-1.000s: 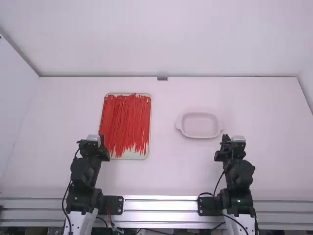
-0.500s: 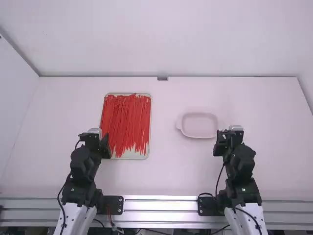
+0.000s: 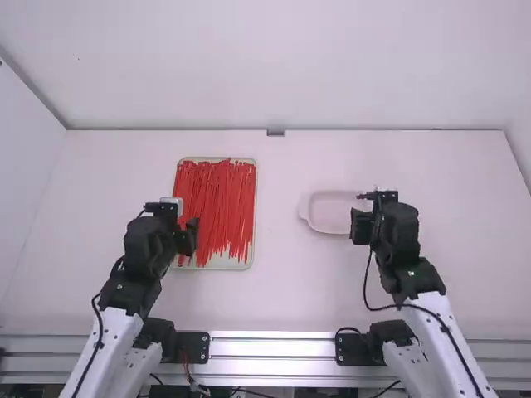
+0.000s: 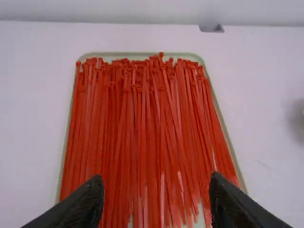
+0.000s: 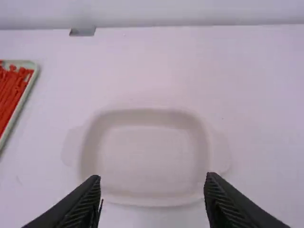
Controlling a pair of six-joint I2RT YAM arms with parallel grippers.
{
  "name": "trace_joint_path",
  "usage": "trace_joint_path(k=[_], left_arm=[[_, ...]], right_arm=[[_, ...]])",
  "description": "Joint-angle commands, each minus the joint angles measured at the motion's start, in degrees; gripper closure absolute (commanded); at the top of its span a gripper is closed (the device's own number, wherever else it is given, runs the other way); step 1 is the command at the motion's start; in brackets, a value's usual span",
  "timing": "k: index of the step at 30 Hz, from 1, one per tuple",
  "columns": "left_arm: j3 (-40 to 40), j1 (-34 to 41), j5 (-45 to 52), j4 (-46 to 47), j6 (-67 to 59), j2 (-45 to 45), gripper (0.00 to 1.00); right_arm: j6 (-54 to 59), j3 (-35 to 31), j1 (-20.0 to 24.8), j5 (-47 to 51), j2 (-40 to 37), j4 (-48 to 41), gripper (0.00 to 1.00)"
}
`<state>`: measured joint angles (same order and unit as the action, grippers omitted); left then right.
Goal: Fasten the cable tie
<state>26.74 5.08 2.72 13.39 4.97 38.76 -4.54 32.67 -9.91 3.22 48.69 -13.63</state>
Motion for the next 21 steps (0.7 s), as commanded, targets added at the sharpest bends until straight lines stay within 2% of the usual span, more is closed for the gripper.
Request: trace_joint_path(k=[1,7,11,17,21], left_arm=[[5.0,0.8,-1.1,1.9,1.3,3.0,0.37],[13.9,1.9,-3.4,8.8,3.0,10.3,0.25],[17.4,2.6,-2.4,10.1,3.5,15.0,0.18],[19.5,3.3,1.9,11.2,2.2,20.1,0.12],[20.1,3.7,2.2,11.9,2.8,23.1,0.07]], right_arm=[[-1.0,4.7,-1.1,1.4,4.1,-0.6,0.37],[-2.1,10.9,-3.1,2.3,13.4,-3.6,0.25],[-3.0,12.5,-4.3,2.8,18.3,-5.1,0.19],[-4.8,11.2,-7.3,3.7,18.6,-5.3,0.11],[-5.3,10.6,-8.9,3.6,14.9,-7.0,0.07]])
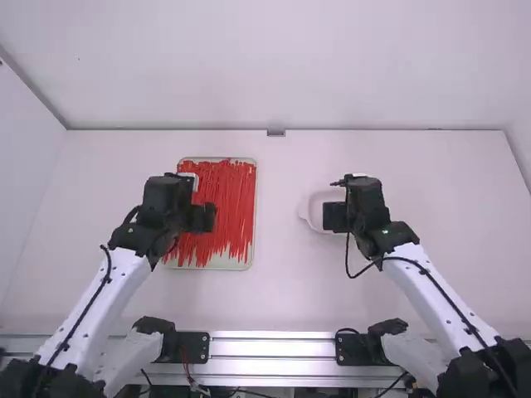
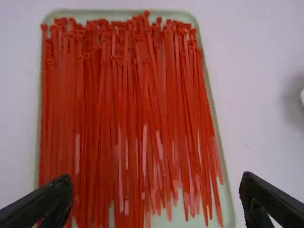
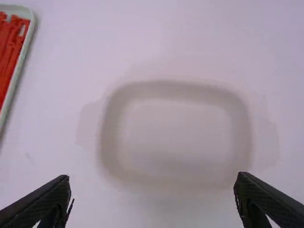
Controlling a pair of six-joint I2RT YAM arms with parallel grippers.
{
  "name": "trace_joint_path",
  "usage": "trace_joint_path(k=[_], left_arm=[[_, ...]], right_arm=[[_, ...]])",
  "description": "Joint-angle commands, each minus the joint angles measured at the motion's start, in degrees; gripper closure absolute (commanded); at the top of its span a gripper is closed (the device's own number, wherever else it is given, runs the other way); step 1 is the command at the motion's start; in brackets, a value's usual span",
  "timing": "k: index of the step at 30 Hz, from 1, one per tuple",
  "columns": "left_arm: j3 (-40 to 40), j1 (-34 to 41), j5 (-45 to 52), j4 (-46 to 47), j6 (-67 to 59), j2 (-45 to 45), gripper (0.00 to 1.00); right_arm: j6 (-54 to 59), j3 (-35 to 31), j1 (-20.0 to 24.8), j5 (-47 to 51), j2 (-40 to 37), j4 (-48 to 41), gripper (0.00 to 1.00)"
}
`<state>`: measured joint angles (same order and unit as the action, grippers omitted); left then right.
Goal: Fasten the cable tie
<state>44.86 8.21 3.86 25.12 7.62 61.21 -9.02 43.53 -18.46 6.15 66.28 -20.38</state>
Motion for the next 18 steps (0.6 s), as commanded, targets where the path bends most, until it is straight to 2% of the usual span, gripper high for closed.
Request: trace_joint_path(k=[1,5,10,14,18], left_arm=[[2.2,0.8,1.0,0.2,1.1,1.5,0.06],[3.0,1.0,2.9,0.9,1.4,3.3,0.03],[3.4,1.1,2.8,1.1,1.5,4.4,0.01],[3.4,1.1,8.8,-1.1,-2.3,4.6,0.01],[3.5,1.6,4.5,-3.0,0.9,4.6,0.01]], right_arm=[[-1.0,-0.2,-0.6,-0.1,-4.0,-1.0,0.06],[-1.3,-0.1,-1.1,-3.7,-7.2,-2.5,0.03],[-1.5,-0.6,-1.4,-3.6,-9.9,-3.8,0.01],[-4.7,-1.1,-1.4,-3.5,-11.1,-2.6,0.01],[-9.2,-1.1,-1.4,-3.3,-11.2,1.2,0.01]])
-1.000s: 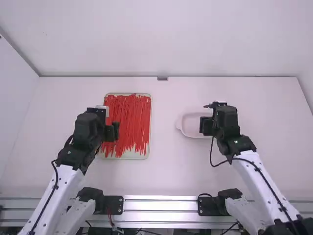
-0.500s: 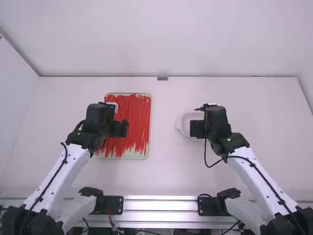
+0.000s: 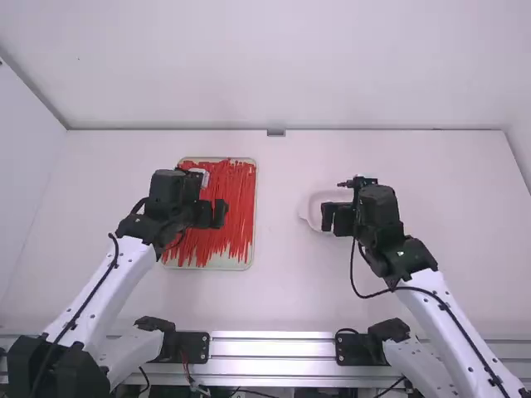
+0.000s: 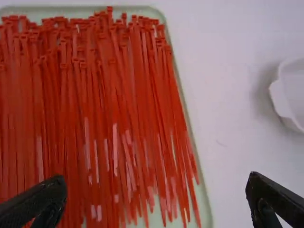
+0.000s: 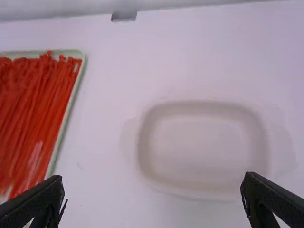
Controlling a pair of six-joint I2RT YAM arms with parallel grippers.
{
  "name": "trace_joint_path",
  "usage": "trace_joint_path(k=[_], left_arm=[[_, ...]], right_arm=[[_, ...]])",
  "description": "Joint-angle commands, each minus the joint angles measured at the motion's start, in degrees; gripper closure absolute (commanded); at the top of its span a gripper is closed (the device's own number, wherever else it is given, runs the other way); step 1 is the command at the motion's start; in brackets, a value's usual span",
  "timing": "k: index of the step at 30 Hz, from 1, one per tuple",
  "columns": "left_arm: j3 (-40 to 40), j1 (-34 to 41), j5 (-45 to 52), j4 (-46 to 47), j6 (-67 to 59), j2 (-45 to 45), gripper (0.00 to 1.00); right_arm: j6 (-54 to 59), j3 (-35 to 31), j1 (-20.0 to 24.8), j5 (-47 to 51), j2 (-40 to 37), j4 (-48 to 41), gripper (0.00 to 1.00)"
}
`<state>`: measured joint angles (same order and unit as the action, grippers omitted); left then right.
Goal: Fasten the cable tie
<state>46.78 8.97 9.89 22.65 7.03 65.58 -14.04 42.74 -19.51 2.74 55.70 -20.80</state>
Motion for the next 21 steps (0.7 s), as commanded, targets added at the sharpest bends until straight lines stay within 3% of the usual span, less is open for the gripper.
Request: trace_joint_path(k=[1,10,21], left_arm=[[1.5,0.8,-2.2,-0.5,1.8,0.2,0.01],[2.9,0.3,-5.0,-4.0,2.1,1.9,0.01],[19.1,0.7,-5.0,-0.6,-0.3,21.1,0.01]], right_arm=[[-4.2,-0.3,-0.4,0.0,-0.6,1.8,0.01],[-0.1,-0.3,-0.3,-0.1,3.1,7.6,0.01],[1.0,-0.3,-0.5,-0.2,9.4,10.0,0.01]])
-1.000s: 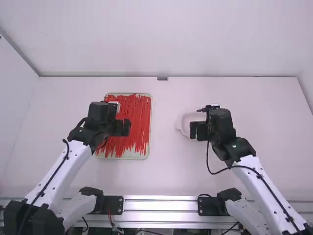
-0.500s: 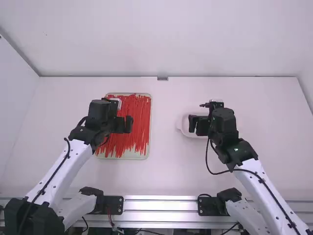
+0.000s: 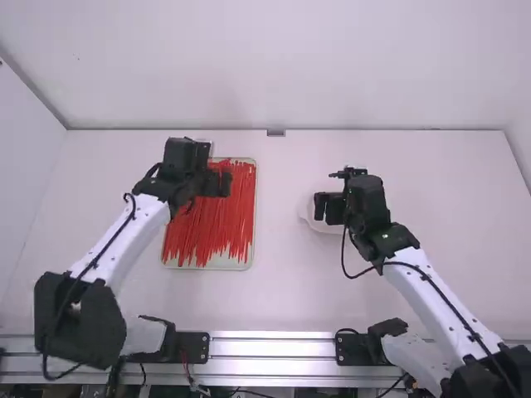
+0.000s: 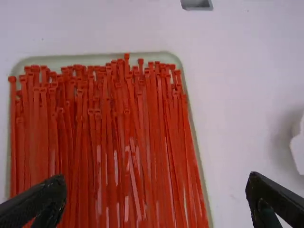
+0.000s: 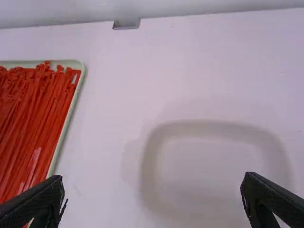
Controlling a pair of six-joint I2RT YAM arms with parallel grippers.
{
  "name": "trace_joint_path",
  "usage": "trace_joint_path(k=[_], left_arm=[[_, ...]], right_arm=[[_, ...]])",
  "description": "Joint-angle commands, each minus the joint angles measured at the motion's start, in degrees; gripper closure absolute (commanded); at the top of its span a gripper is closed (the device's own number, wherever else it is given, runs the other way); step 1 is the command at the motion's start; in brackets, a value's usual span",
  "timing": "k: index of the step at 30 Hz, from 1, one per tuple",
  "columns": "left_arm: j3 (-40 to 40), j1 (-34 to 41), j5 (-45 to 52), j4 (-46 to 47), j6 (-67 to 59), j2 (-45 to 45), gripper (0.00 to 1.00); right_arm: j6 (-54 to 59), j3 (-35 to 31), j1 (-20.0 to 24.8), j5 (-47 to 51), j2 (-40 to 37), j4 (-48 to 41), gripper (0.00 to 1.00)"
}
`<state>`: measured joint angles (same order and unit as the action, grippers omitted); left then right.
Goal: Fasten the cable tie
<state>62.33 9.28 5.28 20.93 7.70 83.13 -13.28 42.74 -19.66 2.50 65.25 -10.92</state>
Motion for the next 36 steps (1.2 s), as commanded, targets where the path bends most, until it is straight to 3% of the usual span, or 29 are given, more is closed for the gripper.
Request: trace_joint_path(k=[1,7,15,30,36], left_arm=[[5.3,0.5,-0.3,2.0,-1.4,5.4,0.01],[16.4,0.2,-0.4,6.0,-2.3,18.9,0.01],[21.3,0.1,-0.4,4.0,-2.5,29.1,0.03],[18.8,-0.6,-6.8,-2.0,0.3,31.9,0.49],[16.6,-0.9,-6.8,-4.3,0.6,32.0,0.57]], right_arm=[[0.3,-0.3,-0.3,0.1,-0.2,0.1,0.01],[2.3,-0.3,-0.3,-1.6,-2.7,-1.0,0.01],[3.3,-0.3,-0.3,-1.6,-4.3,-1.8,0.01],[3.2,-0.3,-0.2,-1.6,-4.2,-1.7,0.01],[3.2,-0.3,-0.3,-1.6,-4.2,-2.4,0.01]])
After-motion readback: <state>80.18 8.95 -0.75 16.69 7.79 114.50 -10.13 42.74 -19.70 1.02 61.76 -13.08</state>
